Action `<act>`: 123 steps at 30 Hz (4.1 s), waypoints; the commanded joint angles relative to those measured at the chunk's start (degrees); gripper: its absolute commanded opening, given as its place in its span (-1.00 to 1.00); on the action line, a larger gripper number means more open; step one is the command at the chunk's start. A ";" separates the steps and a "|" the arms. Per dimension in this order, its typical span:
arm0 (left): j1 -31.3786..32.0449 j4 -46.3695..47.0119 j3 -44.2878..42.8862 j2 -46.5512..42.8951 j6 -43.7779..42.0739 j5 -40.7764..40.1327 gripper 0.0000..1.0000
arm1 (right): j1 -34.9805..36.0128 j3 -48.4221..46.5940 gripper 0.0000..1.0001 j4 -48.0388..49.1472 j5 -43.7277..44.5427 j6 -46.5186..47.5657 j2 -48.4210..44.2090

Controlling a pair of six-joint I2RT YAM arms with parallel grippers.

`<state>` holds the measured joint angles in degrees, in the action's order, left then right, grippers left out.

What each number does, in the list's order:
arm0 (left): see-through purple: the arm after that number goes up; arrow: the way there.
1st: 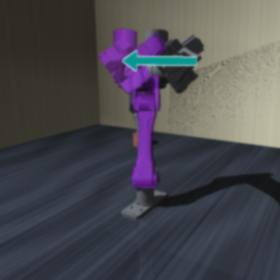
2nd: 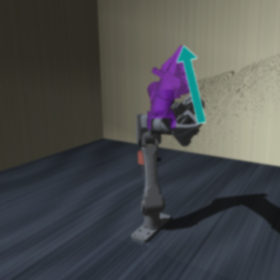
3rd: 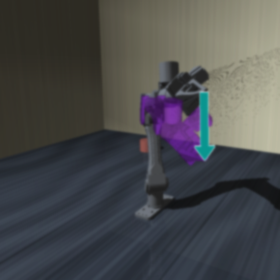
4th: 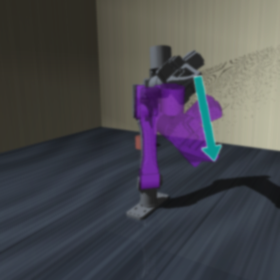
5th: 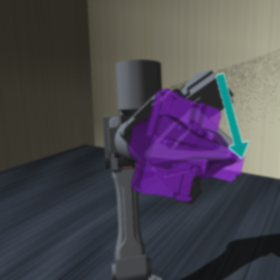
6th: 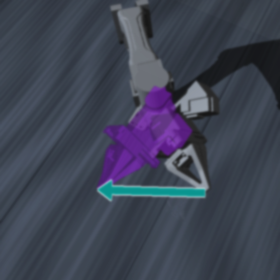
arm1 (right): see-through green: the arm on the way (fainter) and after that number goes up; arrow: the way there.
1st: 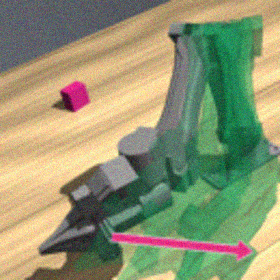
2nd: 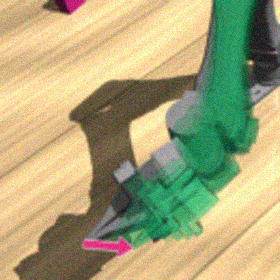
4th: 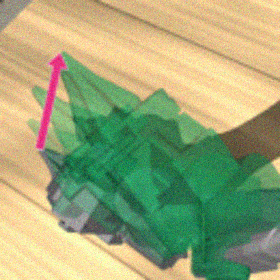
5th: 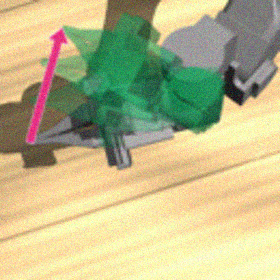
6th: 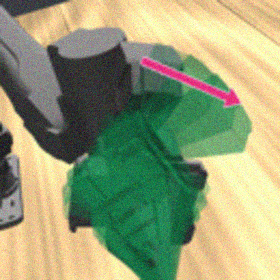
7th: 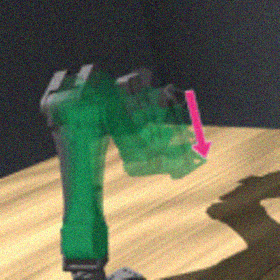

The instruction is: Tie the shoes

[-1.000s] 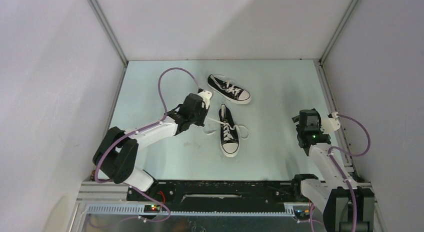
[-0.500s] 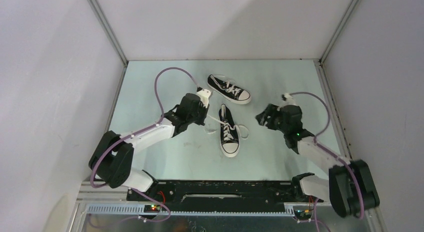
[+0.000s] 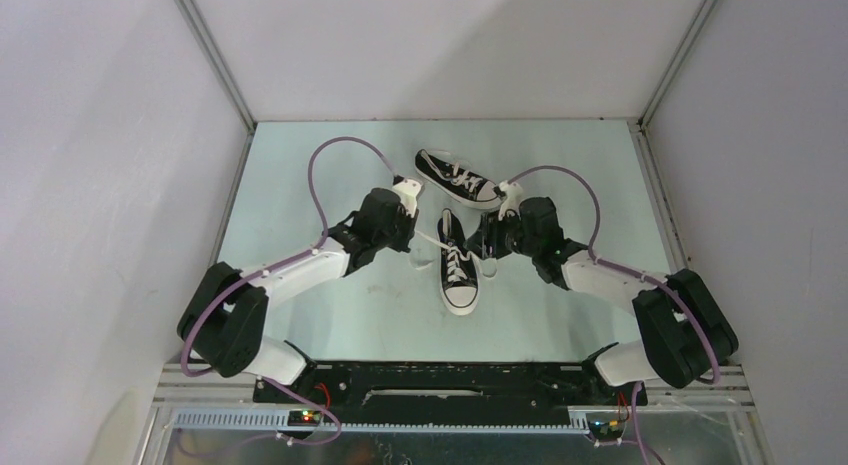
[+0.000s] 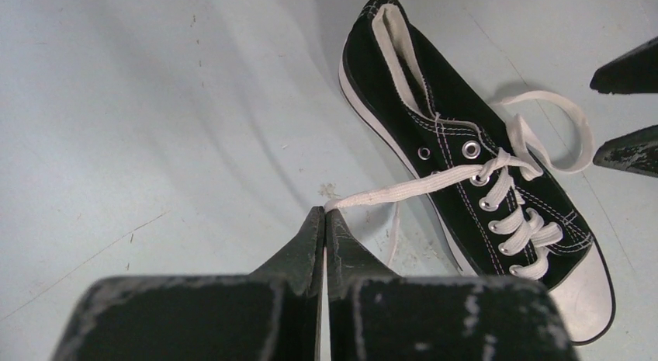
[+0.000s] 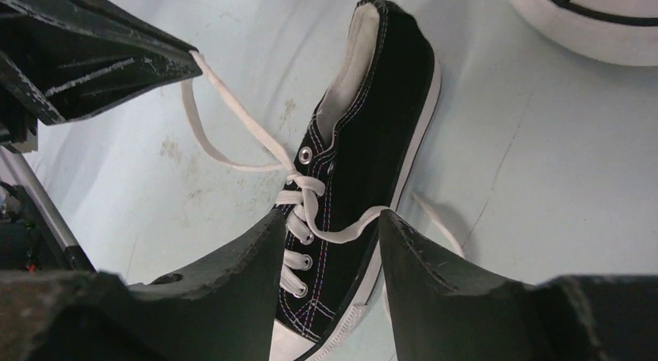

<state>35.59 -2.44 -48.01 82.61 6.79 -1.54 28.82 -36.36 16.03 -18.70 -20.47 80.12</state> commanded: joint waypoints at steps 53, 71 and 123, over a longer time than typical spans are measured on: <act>-5.79 -3.24 -4.65 7.30 4.40 5.01 -1.00 | -3.12 -9.30 -0.33 -9.13 -5.34 -0.86 11.82; -4.24 16.43 4.94 -0.73 9.66 13.54 -1.00 | 0.06 -3.83 0.26 0.47 -3.49 1.05 2.05; -3.45 29.76 7.68 5.50 17.40 19.21 -1.00 | 6.13 -16.11 -0.30 4.46 -3.90 -1.04 14.79</act>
<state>32.01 24.95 -39.97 90.70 24.14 16.95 35.03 -49.89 18.96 -20.80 -21.19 94.43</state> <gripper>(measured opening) 0.003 0.366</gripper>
